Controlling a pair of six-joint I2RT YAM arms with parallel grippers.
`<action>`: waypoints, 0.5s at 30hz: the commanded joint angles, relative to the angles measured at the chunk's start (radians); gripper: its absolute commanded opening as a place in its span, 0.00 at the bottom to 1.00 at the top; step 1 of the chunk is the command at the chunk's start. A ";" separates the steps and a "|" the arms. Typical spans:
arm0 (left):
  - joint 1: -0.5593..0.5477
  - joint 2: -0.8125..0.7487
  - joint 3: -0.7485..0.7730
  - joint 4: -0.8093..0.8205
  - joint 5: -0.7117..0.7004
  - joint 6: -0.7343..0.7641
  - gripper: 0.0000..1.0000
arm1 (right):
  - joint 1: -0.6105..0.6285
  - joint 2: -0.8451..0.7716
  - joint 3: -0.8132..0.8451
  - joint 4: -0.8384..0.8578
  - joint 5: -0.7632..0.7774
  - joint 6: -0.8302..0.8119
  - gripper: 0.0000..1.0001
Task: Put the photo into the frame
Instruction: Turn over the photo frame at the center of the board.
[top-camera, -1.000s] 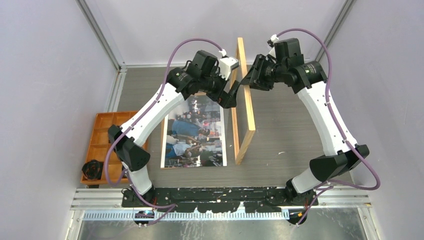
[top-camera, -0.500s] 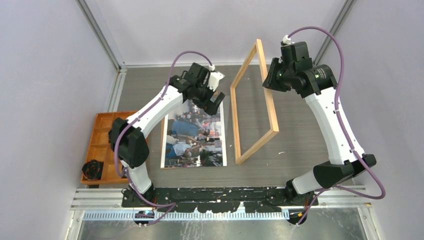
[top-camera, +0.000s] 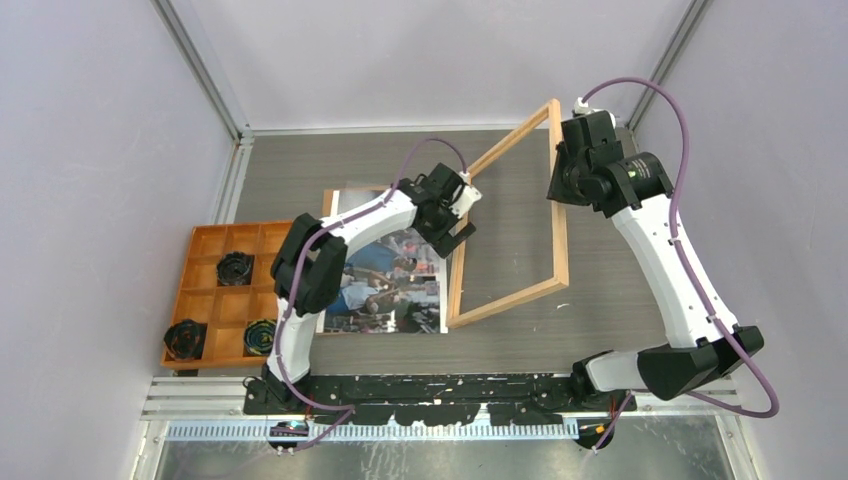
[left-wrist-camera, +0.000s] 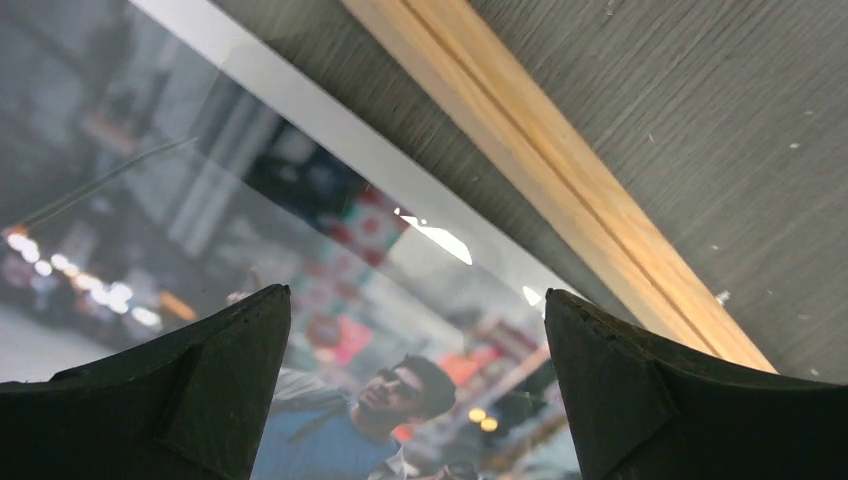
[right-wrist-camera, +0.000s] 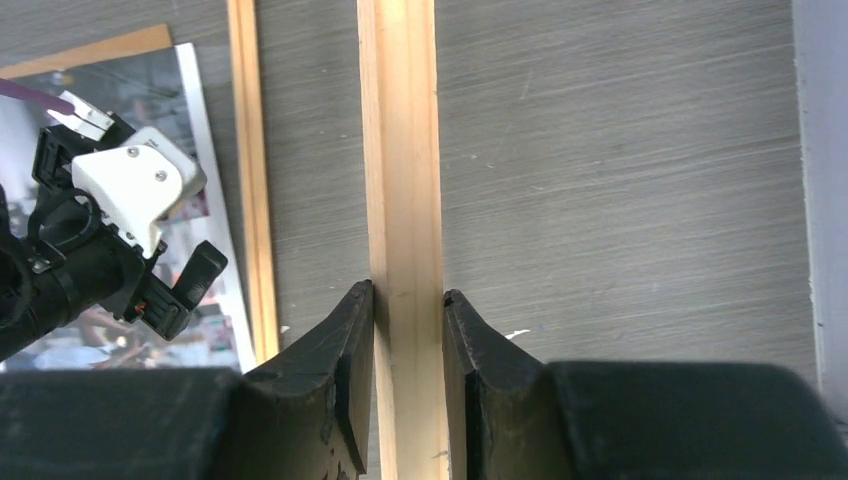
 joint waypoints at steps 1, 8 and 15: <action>-0.014 0.029 0.012 0.096 -0.127 0.043 1.00 | 0.006 -0.003 -0.065 -0.078 0.054 -0.053 0.01; -0.014 0.045 -0.044 0.166 -0.217 0.081 1.00 | 0.005 0.005 -0.143 -0.037 0.075 -0.058 0.01; -0.014 0.053 -0.066 0.159 -0.183 0.086 1.00 | 0.005 0.029 -0.250 0.021 0.143 -0.053 0.01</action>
